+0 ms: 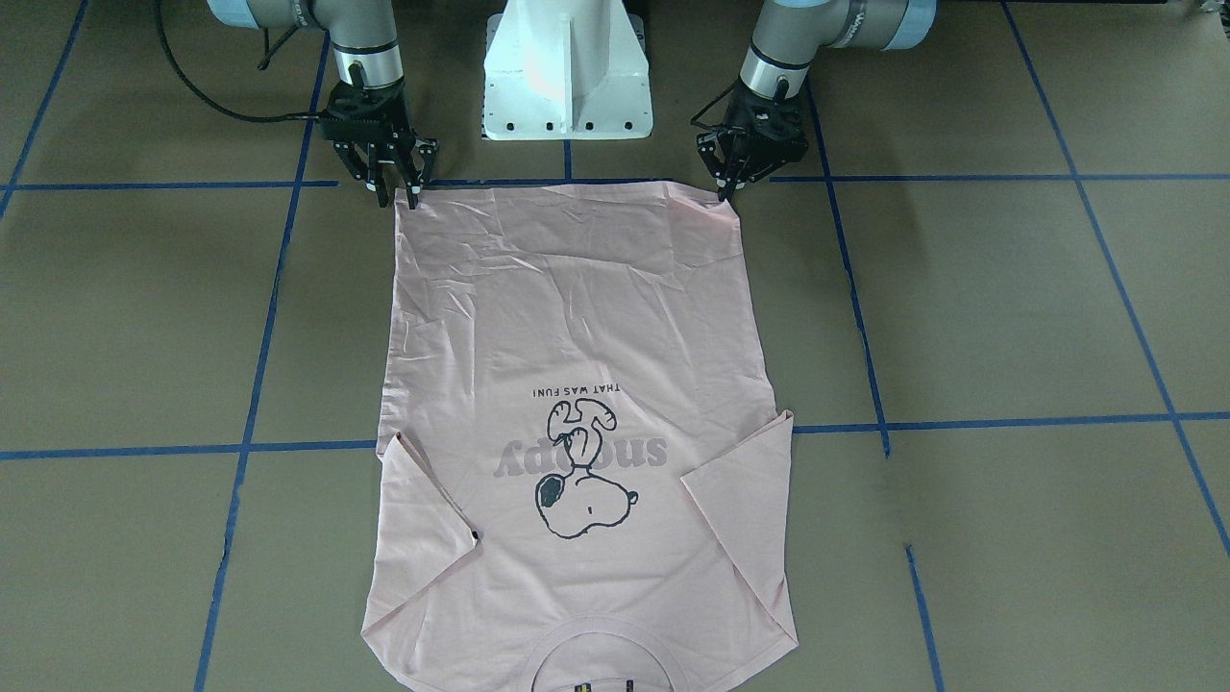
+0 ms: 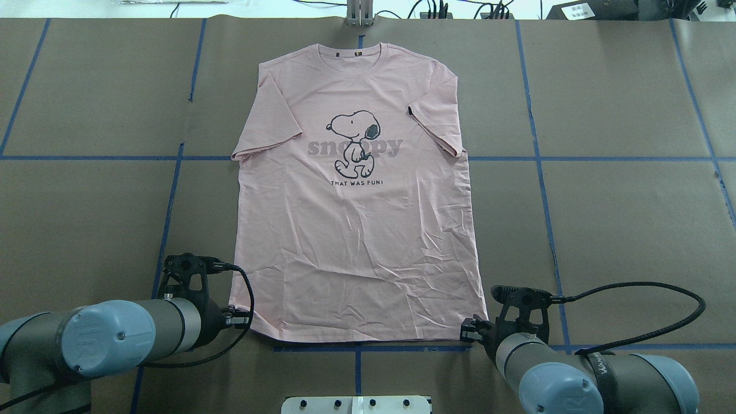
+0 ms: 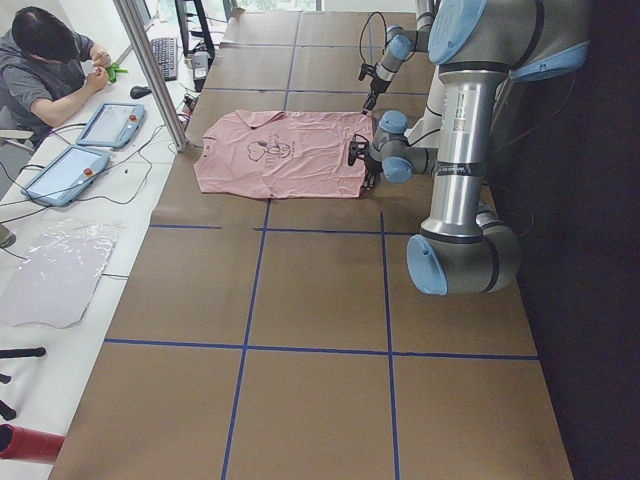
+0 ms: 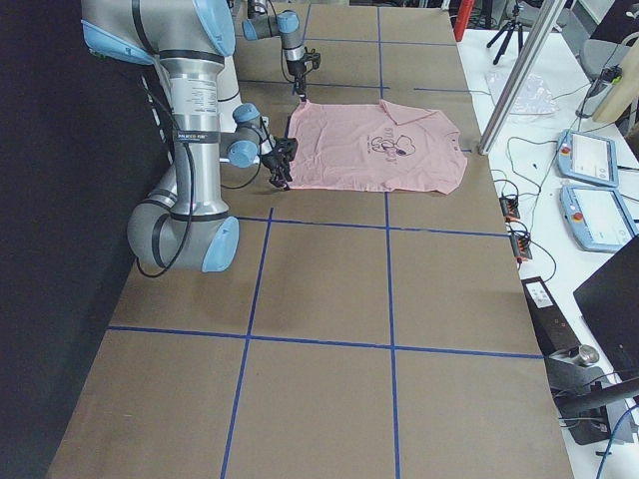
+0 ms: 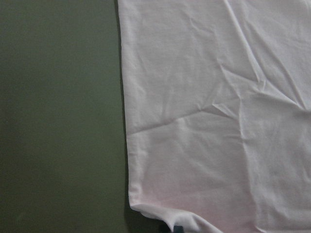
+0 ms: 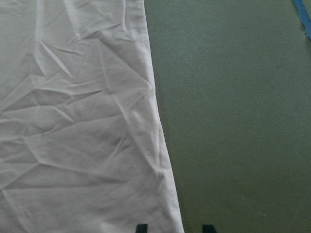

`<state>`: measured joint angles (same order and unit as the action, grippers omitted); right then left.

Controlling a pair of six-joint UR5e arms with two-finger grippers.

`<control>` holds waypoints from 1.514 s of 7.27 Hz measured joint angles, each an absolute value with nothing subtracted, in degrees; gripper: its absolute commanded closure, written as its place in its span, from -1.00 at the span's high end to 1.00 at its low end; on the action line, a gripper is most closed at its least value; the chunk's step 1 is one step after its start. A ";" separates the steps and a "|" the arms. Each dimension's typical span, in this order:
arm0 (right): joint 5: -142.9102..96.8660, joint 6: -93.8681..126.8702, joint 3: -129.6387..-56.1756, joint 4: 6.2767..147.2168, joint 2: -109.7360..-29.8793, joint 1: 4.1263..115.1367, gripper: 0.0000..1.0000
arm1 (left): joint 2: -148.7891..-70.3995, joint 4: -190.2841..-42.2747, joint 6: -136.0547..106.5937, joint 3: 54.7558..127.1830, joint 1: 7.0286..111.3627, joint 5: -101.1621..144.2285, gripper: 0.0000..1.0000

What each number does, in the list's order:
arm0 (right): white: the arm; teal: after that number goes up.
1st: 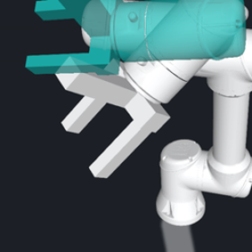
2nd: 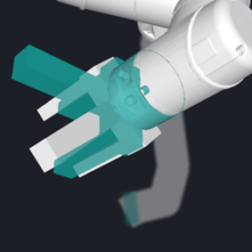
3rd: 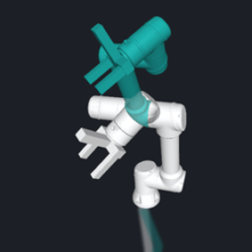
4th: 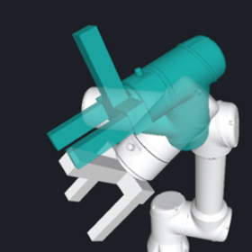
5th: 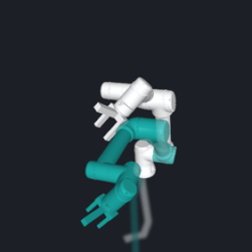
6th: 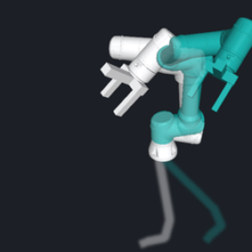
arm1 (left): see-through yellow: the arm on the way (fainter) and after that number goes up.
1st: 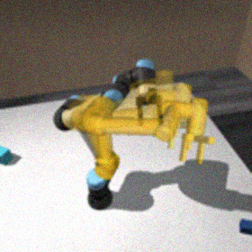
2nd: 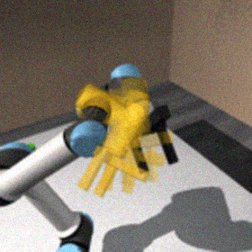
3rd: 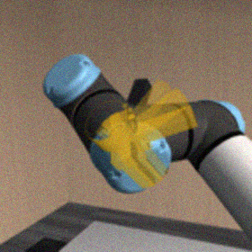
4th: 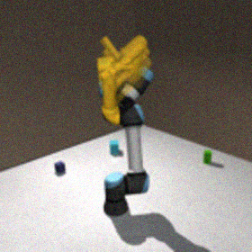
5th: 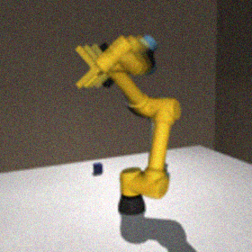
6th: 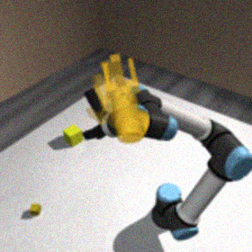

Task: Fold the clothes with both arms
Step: 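Position both grippers at the hem corners and pinch the fabric, then lift the hem with both grippers and fold it toward the collar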

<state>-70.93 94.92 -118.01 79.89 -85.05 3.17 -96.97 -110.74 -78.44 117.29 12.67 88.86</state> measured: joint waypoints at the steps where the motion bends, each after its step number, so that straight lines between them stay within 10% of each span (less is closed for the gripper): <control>1: -70.94 94.92 -117.54 79.89 -84.59 3.17 -0.28 | -96.99 -110.74 -78.30 117.32 12.76 88.86 -1.00; 2: -71.01 94.92 -117.35 79.89 -84.39 3.17 -0.85 | -97.02 -110.74 -78.20 117.36 12.87 88.86 -1.00; 3: -71.08 94.94 -117.31 79.89 -84.28 3.18 -1.00 | -97.02 -110.74 -78.14 117.38 12.95 88.86 -1.00; 8: -72.33 94.93 -120.95 82.01 -84.14 4.18 -1.00 | -96.92 -109.76 -75.41 119.89 14.46 89.45 -1.00; 11: -80.22 94.27 -137.42 101.99 -80.77 9.97 -1.00 | -100.54 -93.80 -69.80 132.63 21.26 97.95 -1.00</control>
